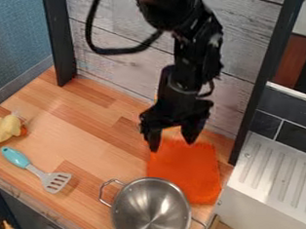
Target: Move the orange cloth near the silver pot
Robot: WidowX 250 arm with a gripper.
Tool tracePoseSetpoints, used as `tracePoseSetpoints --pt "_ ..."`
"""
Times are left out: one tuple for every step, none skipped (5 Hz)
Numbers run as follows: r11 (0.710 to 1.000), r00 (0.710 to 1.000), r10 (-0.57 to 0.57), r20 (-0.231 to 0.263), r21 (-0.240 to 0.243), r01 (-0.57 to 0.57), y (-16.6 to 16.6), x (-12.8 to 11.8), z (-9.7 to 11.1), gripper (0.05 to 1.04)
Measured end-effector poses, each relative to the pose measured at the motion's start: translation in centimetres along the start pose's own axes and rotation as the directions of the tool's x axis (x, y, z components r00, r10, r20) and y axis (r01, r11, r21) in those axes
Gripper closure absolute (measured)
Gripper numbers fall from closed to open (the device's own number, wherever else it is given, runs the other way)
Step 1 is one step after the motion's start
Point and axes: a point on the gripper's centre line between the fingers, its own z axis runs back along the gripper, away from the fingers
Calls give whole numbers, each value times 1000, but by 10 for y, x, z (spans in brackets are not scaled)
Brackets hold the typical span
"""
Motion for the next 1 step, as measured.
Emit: tracePoseSetpoints --pt "999 998 -35 54 -9 35 5 2 24 84"
